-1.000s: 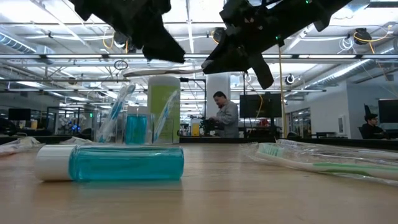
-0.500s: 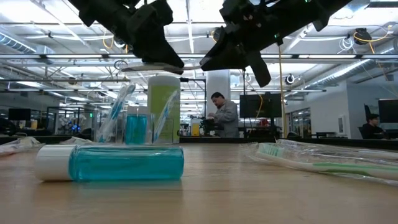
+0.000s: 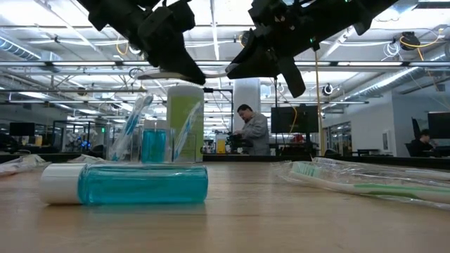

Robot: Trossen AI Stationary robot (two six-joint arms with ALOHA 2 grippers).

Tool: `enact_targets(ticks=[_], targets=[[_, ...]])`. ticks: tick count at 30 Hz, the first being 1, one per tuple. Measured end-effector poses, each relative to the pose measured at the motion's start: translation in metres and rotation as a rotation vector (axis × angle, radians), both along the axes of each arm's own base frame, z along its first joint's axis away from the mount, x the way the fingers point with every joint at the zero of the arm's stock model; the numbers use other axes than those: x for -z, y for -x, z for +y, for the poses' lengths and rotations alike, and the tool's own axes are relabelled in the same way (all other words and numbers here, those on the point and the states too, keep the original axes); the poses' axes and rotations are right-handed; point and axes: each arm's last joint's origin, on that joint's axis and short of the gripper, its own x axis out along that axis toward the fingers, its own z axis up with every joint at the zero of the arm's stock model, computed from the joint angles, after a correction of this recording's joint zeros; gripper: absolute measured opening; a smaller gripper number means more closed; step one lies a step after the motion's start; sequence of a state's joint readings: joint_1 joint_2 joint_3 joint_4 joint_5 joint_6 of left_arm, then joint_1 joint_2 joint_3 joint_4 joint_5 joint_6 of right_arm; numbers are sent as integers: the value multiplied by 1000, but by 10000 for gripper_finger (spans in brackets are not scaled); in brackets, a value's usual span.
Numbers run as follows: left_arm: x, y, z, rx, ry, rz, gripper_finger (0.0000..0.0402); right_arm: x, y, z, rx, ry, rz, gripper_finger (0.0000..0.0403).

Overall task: Pick & Place toothbrushing station
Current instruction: Put the top purple toothbrush into the transparent organizer

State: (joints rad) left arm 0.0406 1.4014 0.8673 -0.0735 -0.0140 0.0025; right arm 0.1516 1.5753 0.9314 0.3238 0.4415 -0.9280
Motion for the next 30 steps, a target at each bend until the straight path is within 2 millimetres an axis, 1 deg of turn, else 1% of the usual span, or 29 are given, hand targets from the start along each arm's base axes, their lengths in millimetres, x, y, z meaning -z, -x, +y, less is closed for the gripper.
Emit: enact_targets(ticks=[4, 9, 12, 15, 19, 21, 25, 28, 30], targets=[[-3, -2, -2, 79, 2, -33, 81, 0, 0, 0, -3, 0, 0, 38], [-10, -4, -5, 110, -29, -47, 81, 0, 0, 0, -3, -1, -1, 38], [-25, -7, -4, 106, -37, -23, 96, 0, 0, 0, 0, -1, -5, 38], [-40, -10, -3, 111, -52, 20, 120, 0, 0, 0, 0, -1, -6, 38], [-56, -20, -3, 111, -54, 56, 153, 0, 0, 0, 0, -1, -7, 38], [-57, -30, -4, 107, -15, 102, 167, 0, 0, 0, 0, -1, -7, 38], [-47, -50, -6, 78, 27, 242, 182, 0, 0, 0, 0, -1, -7, 38], [-49, -59, -5, 27, 17, 289, 183, 0, 0, 0, 3, -8, -9, 38], [-46, -62, -3, -14, 13, 310, 184, 0, 0, 0, 3, -9, -9, 38]])
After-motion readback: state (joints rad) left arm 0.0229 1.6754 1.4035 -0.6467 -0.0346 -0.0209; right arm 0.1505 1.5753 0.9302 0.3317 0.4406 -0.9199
